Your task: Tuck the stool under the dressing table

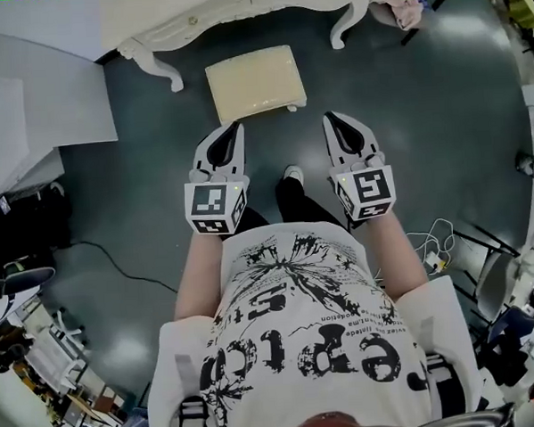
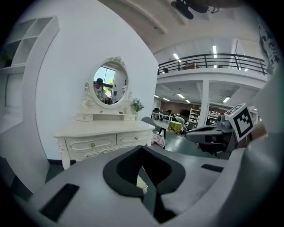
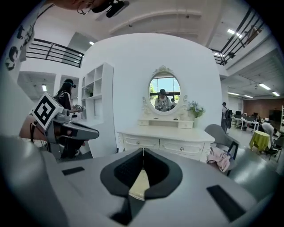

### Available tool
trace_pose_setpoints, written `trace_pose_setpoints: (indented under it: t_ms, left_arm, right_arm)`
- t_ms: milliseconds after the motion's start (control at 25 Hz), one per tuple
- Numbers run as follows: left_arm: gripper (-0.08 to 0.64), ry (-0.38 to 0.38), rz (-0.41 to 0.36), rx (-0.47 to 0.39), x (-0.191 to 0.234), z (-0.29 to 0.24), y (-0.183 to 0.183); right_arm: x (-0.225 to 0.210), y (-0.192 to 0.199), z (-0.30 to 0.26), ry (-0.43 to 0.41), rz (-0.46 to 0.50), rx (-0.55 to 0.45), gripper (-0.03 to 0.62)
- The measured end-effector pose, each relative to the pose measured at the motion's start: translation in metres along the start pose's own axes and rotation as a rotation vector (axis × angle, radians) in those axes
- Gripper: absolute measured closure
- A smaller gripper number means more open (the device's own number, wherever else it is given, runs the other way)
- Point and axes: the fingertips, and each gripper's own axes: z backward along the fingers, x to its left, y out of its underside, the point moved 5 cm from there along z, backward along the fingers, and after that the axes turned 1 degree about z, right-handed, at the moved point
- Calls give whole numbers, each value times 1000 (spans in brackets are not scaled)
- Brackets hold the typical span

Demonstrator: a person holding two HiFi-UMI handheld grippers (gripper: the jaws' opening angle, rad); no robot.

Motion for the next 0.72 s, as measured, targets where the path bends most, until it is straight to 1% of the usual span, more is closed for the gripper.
trace_pose_setpoints:
  t_ms: [120, 200, 400, 480, 560, 640, 720]
  left_arm:
    - [543, -46, 39, -8, -7, -21, 5]
    - [543, -76, 58, -3, -6, -30, 12]
    - [543, -144, 99, 19, 4, -45, 46]
    - [543, -150, 106, 34, 11, -56, 63]
    - [543, -153, 96, 49, 22, -69, 85]
    - [543, -159, 92, 72, 31, -78, 113]
    - [543, -168, 106, 100, 40, -85, 146]
  right_arm:
    - [-24, 6, -20, -58, 6, 14, 574]
    - [-33, 14, -35, -97, 2, 32, 574]
    - [-32, 47, -68, -176, -4, 97, 574]
    - [-31, 64, -86, -191, -12, 120, 574]
    - [-29, 86, -106, -193, -19, 132, 574]
    - [-23, 112, -121, -195, -34, 151, 574]
    - [-15, 143, -135, -202, -56, 180, 574]
